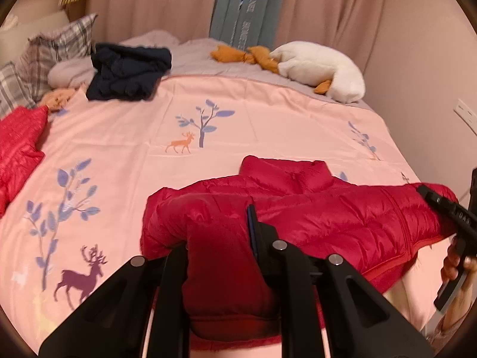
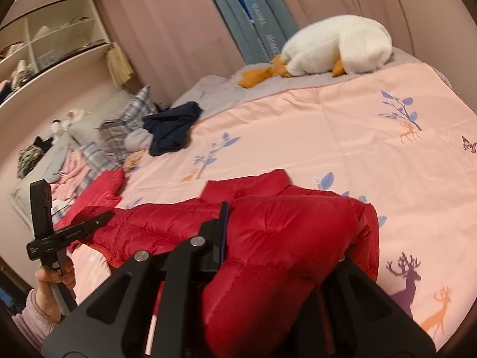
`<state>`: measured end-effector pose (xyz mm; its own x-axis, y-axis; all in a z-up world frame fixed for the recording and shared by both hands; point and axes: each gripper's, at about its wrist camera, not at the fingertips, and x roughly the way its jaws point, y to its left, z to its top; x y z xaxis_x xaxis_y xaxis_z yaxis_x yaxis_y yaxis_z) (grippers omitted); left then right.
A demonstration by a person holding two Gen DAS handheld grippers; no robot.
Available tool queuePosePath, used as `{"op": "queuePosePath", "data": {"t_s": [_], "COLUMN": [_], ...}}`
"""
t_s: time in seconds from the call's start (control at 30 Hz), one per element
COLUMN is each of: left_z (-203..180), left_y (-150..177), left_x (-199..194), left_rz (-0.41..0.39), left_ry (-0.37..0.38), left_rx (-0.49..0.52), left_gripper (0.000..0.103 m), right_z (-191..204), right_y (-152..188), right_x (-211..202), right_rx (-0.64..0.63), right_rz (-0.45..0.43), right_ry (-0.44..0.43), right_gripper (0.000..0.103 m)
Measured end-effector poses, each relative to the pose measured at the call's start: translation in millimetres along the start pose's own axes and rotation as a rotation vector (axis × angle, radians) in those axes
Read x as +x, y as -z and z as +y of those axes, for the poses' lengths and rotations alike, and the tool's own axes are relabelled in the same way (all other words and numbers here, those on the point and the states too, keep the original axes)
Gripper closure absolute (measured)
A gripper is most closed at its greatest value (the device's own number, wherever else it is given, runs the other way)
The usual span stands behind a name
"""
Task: Fold large clothes
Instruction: 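Lay the held hem over the collar with the left gripper and release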
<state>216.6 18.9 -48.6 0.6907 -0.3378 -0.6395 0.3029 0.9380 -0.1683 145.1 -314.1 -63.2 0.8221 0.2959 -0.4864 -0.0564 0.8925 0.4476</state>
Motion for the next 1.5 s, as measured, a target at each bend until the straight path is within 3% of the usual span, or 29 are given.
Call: {"op": "queuePosePath", "data": {"t_s": [0.37,0.9,1.1,1.2,1.27,1.33,1.4,1.5], "left_z": [2.9,6.2,7.8,10.3,14.0,18.3,22.1,25.8], "left_y": [-24.2,-28.7,-26.7,-27.4,-28.6,-30.0,-31.7,-35.9], "left_x": [79.8,141.7,154.0,156.0,155.3,151.4,145.5,133.4], "left_rz": [0.104,0.175,0.179,0.179,0.18,0.172,0.153,0.121], "left_ry": [-0.087,-0.134,-0.134,-0.122,-0.098,-0.066,-0.037,0.0], "left_rx": [-0.023,-0.026,-0.034,-0.048,-0.07,-0.098,-0.122,-0.157], "left_gripper": [0.088,0.083,0.081,0.08,0.077,0.074,0.069,0.062], "right_z": [-28.2,-64.1,-74.9,-82.2,-84.4,-83.9,-81.0,-79.0], "right_y": [-14.8,-15.7,-13.1,-14.2,-16.0,-18.9,-23.8,-30.3], "right_x": [65.4,118.6,128.4,127.4,124.9,121.0,115.6,109.8], "right_rx": [0.06,0.151,0.211,0.277,0.316,0.342,0.344,0.357], "right_rz": [0.066,0.145,0.165,0.159,0.147,0.127,0.1,0.086], "right_ry": [0.068,0.087,0.052,0.002,-0.037,-0.069,-0.069,-0.075], "right_gripper": [0.089,0.088,0.082,0.075,0.066,0.044,0.034,0.027]}}
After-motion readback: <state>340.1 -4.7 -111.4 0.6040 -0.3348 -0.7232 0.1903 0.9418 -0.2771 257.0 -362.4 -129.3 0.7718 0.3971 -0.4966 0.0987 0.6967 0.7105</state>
